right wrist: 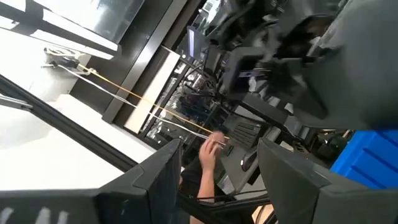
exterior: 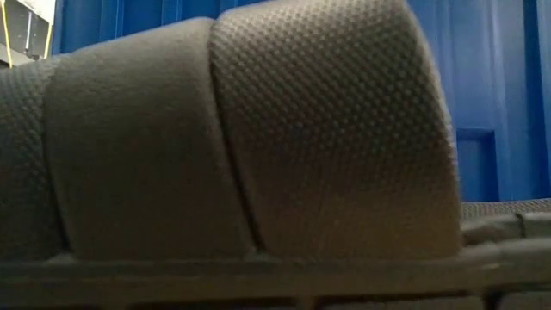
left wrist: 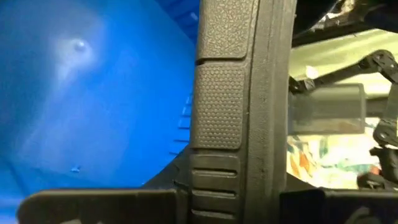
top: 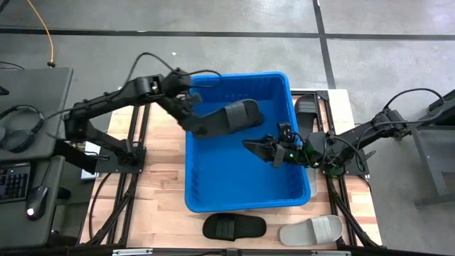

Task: Pick and place slides into bin
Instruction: Put the black slide into the blue container

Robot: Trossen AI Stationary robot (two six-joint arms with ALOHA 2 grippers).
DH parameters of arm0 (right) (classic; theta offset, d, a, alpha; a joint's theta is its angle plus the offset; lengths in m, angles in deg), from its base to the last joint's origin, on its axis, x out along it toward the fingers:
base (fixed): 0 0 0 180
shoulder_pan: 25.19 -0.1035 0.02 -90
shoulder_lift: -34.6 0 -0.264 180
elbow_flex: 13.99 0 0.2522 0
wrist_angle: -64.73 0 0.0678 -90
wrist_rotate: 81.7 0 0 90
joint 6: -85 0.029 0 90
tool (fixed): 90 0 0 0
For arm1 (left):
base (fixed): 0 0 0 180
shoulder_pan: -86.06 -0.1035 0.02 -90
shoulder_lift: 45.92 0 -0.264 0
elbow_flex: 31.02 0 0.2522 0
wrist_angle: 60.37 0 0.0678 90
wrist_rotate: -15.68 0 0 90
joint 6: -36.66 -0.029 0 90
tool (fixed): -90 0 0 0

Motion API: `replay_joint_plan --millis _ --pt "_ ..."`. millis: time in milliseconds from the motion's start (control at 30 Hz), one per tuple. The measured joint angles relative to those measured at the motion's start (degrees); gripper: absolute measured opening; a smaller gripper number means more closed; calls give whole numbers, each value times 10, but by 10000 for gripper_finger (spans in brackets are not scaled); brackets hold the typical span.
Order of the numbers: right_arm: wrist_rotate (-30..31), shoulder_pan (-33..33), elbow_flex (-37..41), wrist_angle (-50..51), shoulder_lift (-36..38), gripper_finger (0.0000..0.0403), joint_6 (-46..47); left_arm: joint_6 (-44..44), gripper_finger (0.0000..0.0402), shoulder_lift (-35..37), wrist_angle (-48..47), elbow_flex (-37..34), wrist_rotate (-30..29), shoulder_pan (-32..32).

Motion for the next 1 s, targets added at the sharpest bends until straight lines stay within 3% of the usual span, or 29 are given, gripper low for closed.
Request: replay_joint_plan --millis 100,400,700,1000 --pt "0 -1 0 -1 0 201 -3 -9 49 -37 20 0 52 -20" --pt "-3 -4 0 -97 0 201 -92 -10 49 -126 36 0 84 -86" --pt "-5 2 0 -112 2 201 -109 3 49 -203 62 2 150 -140" --pt "-2 2 0 -112 2 201 -124 24 49 -263 77 0 143 -152"
